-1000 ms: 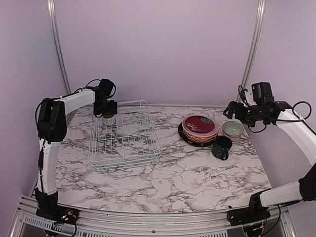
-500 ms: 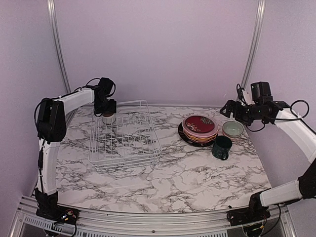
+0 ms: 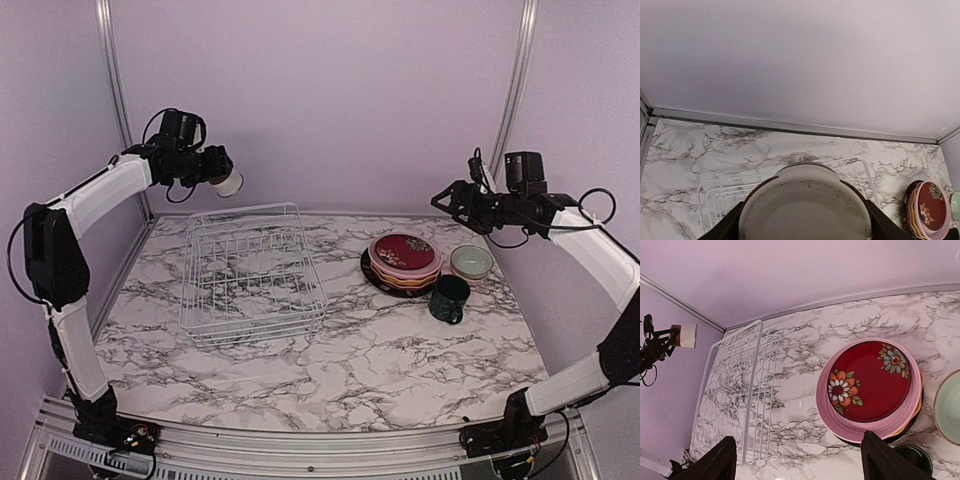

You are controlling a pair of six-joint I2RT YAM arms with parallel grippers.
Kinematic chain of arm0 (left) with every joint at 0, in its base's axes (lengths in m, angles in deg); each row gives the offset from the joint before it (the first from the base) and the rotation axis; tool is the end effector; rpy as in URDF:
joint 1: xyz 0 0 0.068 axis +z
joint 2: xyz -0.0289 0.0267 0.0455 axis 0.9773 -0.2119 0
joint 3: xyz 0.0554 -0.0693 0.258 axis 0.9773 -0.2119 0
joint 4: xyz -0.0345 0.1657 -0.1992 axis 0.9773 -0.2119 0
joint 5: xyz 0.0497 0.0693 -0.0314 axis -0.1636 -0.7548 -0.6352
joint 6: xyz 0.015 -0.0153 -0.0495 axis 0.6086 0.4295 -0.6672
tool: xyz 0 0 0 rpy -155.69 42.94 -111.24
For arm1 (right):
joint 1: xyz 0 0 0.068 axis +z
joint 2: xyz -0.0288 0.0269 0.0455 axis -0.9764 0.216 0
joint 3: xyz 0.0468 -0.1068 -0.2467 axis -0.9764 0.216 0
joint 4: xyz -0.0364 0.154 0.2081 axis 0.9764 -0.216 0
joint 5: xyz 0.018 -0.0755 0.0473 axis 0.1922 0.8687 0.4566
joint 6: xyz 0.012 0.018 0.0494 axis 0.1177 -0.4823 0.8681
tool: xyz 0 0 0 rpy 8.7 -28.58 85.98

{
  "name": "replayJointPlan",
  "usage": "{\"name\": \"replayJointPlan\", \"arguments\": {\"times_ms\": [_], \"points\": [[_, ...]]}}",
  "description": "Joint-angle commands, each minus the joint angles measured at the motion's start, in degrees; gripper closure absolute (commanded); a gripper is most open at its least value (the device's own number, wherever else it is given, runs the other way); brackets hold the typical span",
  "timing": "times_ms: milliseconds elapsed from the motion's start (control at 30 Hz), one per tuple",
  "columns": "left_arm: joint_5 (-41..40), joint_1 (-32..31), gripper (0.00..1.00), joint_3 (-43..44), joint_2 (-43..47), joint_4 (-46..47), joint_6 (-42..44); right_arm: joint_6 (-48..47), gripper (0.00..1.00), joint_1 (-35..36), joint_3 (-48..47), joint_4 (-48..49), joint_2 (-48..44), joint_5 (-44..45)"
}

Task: Unload the mixed dishes from the dish rack
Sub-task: Grab the cup from the dish rack, then pass from the left arm to the right

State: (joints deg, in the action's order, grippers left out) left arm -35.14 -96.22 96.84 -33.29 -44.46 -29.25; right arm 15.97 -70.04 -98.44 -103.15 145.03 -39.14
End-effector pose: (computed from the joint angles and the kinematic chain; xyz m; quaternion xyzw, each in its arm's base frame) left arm 0.4329 -0.1412 0.3524 -0.0450 0.8707 -0.1324 0.4716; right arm 0.2896 0.0541 0.3522 0.0105 0.8607 0.3188 0.3968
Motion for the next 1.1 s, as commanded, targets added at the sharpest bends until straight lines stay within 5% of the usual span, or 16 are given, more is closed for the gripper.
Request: {"name": "replayJointPlan", "arguments": {"times_ms": [0, 733, 1067], "points": [[12.9, -0.7, 0.51, -7.7, 7.1, 15.4, -5.3, 3.9, 0.18, 0.0, -3.8, 6.2, 1.7, -6.9], [26.3, -18.8, 0.52, -15.6, 9.8, 47.5, -13.6, 22.6, 0.31, 12.3, -13.7, 34.1, 16.3, -26.4], [28.5, -20.6, 0.53, -15.1, 8.0, 51.1, -13.3, 42.9, 0.45, 13.8, -11.3, 60.2, 19.1, -33.3]]}}
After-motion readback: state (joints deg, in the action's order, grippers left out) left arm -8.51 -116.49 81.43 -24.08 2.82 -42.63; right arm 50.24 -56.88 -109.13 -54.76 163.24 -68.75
